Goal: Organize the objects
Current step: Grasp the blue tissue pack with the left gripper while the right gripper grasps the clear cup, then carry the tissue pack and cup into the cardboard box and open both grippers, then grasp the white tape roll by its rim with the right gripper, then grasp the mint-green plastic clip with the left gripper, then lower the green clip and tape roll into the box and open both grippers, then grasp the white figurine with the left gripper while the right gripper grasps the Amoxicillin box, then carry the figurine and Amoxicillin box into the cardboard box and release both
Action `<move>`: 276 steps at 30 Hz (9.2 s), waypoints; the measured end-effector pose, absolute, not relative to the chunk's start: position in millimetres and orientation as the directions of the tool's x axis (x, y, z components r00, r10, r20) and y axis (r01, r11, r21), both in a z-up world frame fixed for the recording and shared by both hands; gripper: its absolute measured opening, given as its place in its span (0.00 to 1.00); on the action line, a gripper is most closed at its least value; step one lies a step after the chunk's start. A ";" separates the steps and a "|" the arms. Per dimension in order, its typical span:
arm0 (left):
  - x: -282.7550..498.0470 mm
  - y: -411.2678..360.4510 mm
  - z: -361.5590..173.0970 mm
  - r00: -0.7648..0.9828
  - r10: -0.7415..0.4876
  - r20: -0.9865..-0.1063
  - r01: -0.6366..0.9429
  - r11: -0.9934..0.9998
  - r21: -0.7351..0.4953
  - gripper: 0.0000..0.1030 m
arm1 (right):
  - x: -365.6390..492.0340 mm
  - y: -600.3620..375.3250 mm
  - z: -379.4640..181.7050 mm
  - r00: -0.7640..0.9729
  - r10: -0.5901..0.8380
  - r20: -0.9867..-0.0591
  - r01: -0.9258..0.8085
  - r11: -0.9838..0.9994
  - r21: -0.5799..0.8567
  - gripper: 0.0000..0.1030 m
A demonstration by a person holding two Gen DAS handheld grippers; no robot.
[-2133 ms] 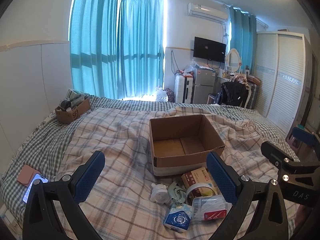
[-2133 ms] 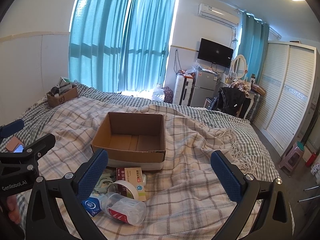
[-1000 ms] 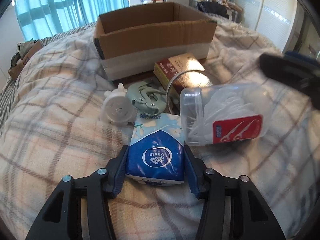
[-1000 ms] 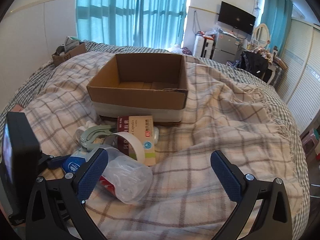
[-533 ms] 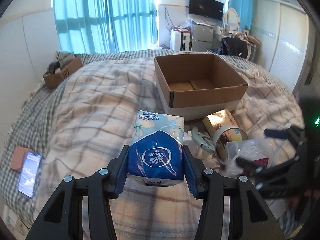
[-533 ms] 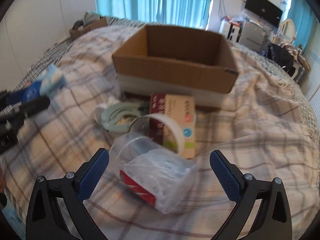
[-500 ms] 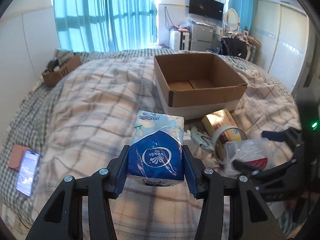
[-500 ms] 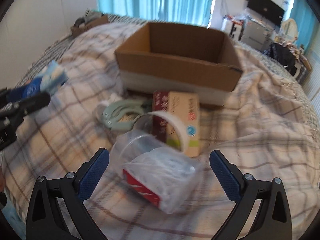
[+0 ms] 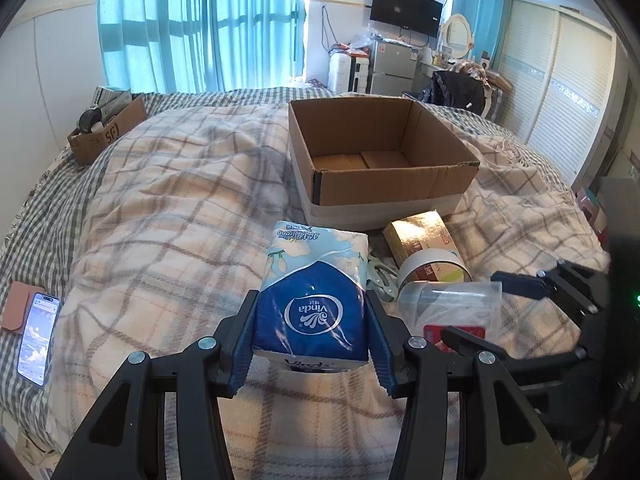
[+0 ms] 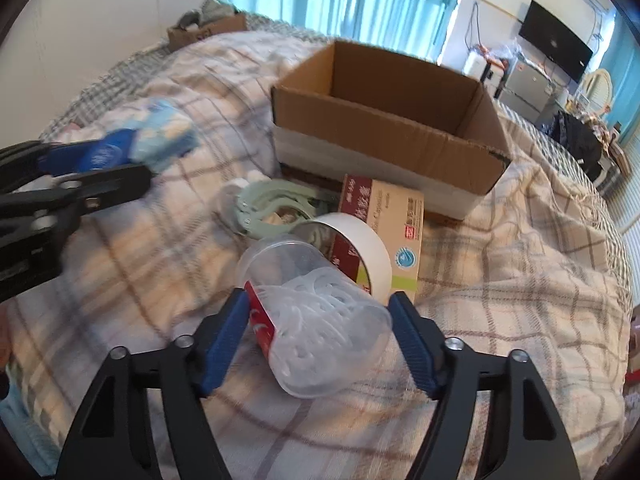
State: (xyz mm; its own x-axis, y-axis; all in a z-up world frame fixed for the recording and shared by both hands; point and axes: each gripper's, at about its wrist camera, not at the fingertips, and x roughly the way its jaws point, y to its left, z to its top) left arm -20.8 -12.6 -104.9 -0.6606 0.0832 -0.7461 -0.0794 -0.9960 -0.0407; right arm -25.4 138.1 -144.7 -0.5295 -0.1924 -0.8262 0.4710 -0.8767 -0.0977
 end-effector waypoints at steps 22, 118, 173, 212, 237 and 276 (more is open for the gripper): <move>-145.4 4.0 -24.0 -0.742 0.163 -0.650 -0.140 -0.986 -0.087 0.49 | -130.6 147.9 20.6 -0.785 -0.164 -0.598 0.369 -0.899 -0.237 0.60; -87.1 104.2 -182.0 -0.414 0.124 -0.902 -0.331 -0.944 0.022 0.16 | -87.4 251.0 -126.7 -0.613 -0.220 -0.759 0.318 -0.948 0.019 0.03; -284.8 54.7 -94.2 -0.604 0.191 -0.774 -0.252 -0.967 -0.042 0.09 | -280.8 177.2 -91.3 -0.605 -0.205 -0.769 0.336 -0.942 -0.013 0.07; -114.7 3.4 -173.6 -0.526 -0.050 -0.849 -0.027 -0.997 0.075 0.74 | -90.6 192.0 -98.3 -0.675 -0.129 -0.727 0.277 -0.957 -0.088 0.79; -107.7 20.2 -183.5 -0.492 0.244 -0.836 -0.100 -0.969 -0.224 0.51 | -100.6 200.0 -153.6 -0.563 -0.131 -0.816 0.256 -0.966 -0.021 0.79; -73.8 -1.2 -113.4 -0.612 0.244 -0.752 -0.156 -0.970 -0.188 0.50 | -47.7 177.4 -67.7 -0.686 -0.255 -0.682 0.330 -0.944 0.021 0.73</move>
